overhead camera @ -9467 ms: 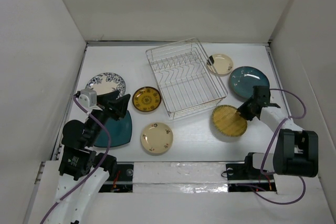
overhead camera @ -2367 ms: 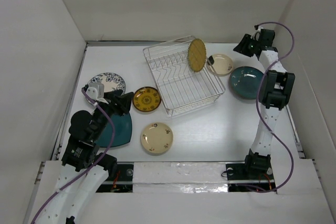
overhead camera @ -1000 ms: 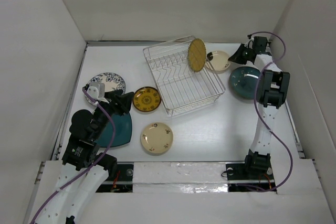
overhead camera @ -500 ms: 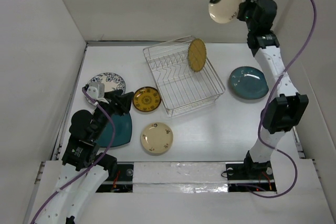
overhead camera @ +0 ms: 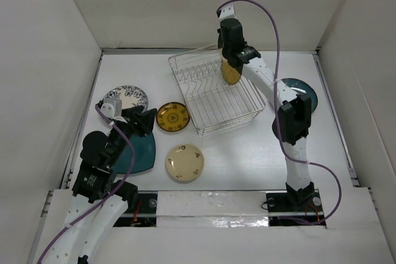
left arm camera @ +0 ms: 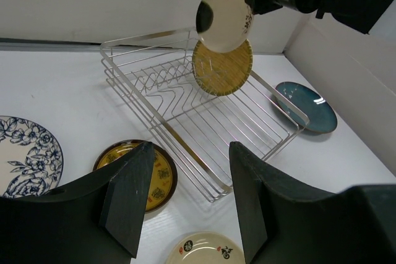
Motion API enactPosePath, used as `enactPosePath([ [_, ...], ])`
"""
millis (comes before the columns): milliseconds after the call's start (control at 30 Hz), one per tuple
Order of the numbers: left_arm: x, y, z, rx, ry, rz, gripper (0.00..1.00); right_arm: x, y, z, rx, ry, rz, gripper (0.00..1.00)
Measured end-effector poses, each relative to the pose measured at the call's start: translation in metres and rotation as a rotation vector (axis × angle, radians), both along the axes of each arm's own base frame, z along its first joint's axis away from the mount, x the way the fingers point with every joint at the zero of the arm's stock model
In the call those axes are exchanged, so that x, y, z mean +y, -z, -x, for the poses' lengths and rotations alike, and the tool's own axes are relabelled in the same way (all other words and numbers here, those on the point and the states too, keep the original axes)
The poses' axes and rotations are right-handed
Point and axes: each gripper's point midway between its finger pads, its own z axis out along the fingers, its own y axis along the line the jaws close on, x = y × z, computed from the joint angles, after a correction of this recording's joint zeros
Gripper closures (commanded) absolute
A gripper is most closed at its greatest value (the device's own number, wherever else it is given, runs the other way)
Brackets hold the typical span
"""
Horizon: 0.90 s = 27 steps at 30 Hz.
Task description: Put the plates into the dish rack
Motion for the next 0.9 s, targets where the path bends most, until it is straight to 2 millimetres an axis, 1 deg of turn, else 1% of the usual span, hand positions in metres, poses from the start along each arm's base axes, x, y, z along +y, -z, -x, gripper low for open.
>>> enactPosePath([
  [33, 0.000, 0.000, 0.000, 0.000, 0.000, 0.000, 0.52, -0.001, 0.009, 0.000, 0.022, 0.011, 0.026, 1.00],
  [100, 0.000, 0.000, 0.000, 0.000, 0.000, 0.000, 0.52, -0.003, 0.020, 0.001, 0.050, 0.032, 0.064, 1.00],
  [267, 0.000, 0.000, 0.000, -0.002, 0.000, 0.000, 0.52, -0.005, 0.022, 0.006, 0.052, 0.068, 0.087, 1.00],
  [333, 0.000, -0.001, 0.001, -0.003, 0.000, 0.000, 0.52, -0.002, 0.030, 0.008, 0.064, 0.071, 0.094, 1.00],
  [400, 0.000, -0.001, 0.001, -0.006, 0.000, -0.001, 0.52, 0.000, 0.042, 0.011, 0.086, 0.068, 0.107, 1.00],
  [500, 0.001, -0.001, 0.001, -0.007, 0.000, 0.000, 0.52, 0.005, 0.072, 0.018, 0.145, 0.057, 0.143, 1.00],
  [567, 0.000, -0.001, 0.001, -0.007, 0.001, -0.001, 0.52, 0.007, 0.088, 0.023, 0.174, 0.053, 0.164, 1.00],
  [700, 0.001, -0.001, 0.001, -0.007, 0.000, 0.000, 0.52, 0.009, 0.109, 0.030, 0.213, 0.044, 0.193, 1.00],
  [733, 0.001, -0.001, 0.001, -0.007, 0.000, 0.000, 0.52, 0.010, 0.114, 0.031, 0.222, 0.040, 0.195, 0.97],
  [767, 0.001, -0.001, 0.001, -0.007, 0.000, -0.001, 0.52, 0.010, 0.118, 0.032, 0.228, 0.040, 0.195, 0.91],
  [800, 0.000, -0.001, 0.001, -0.007, 0.001, 0.000, 0.52, 0.011, 0.120, 0.032, 0.225, 0.039, 0.183, 0.70],
  [867, 0.001, -0.001, 0.001, -0.007, 0.000, 0.000, 0.52, 0.012, 0.122, 0.031, 0.223, 0.035, 0.154, 0.55],
  [900, 0.000, -0.001, 0.001, -0.007, 0.001, 0.000, 0.52, 0.014, 0.123, 0.032, 0.226, 0.028, 0.139, 0.45],
])
